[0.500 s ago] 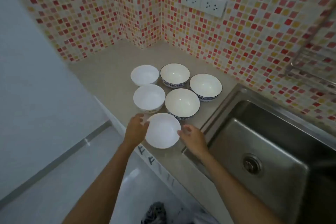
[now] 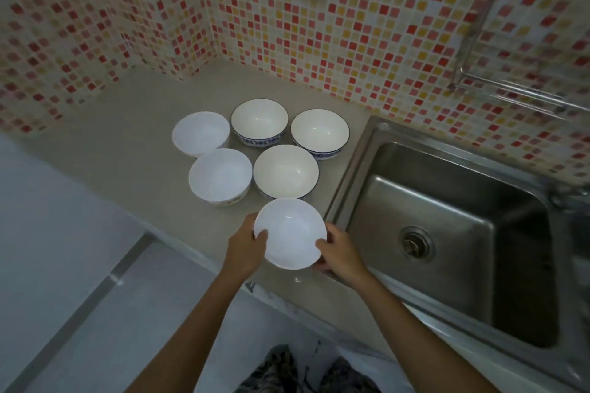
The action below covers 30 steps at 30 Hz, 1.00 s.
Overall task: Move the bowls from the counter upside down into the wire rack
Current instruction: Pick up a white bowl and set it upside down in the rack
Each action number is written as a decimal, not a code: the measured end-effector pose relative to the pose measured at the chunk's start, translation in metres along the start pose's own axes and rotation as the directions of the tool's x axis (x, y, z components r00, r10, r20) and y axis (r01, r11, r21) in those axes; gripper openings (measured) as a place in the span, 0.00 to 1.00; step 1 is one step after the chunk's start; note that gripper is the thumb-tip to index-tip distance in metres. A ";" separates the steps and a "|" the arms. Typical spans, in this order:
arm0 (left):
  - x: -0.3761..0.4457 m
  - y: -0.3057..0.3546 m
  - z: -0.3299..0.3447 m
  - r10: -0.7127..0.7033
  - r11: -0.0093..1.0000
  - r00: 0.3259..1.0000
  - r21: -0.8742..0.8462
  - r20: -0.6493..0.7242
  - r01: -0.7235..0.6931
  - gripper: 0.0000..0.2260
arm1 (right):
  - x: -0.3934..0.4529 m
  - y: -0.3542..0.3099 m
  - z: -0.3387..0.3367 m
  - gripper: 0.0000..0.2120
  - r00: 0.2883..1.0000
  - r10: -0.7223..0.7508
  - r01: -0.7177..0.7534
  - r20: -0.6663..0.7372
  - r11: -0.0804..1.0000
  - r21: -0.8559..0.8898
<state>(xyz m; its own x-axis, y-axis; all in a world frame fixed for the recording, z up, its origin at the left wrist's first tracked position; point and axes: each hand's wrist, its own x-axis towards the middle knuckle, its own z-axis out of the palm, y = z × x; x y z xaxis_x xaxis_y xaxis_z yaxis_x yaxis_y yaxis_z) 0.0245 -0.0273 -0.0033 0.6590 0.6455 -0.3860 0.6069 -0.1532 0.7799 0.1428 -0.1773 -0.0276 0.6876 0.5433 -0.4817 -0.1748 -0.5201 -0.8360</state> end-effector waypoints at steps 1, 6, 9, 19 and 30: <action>0.001 0.003 0.005 0.014 1.000 1.000 -0.022 0.020 -0.014 0.18 | -0.004 0.002 -0.008 0.20 1.000 0.016 -0.015 -0.011 0.999 0.047; 0.000 0.050 0.045 0.107 0.983 0.978 -0.166 0.177 -0.078 0.17 | -0.028 0.011 -0.059 0.19 0.983 0.039 -0.005 -0.177 0.982 0.190; -0.002 0.091 0.075 0.182 0.963 0.942 -0.247 0.282 -0.113 0.15 | -0.039 0.012 -0.099 0.19 0.955 0.042 0.023 -0.293 0.976 0.214; -0.019 0.220 0.174 0.425 0.870 0.818 -0.423 0.386 -0.253 0.18 | -0.082 -0.006 -0.246 0.14 0.831 -0.087 0.163 -0.549 0.982 0.091; -0.031 0.343 0.197 0.570 0.685 0.811 -0.620 0.131 -0.382 0.16 | -0.108 -0.069 -0.389 0.20 0.357 -0.522 0.230 -0.774 0.853 -0.469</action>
<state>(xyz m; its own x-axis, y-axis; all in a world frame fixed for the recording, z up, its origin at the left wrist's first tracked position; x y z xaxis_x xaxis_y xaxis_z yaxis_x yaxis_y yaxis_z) 0.2997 -0.2478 0.1793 0.9389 0.3376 0.0672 -0.1111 0.1123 0.9874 0.3548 -0.4566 0.1841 0.8826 -0.0446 0.4681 0.3399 -0.6274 -0.7006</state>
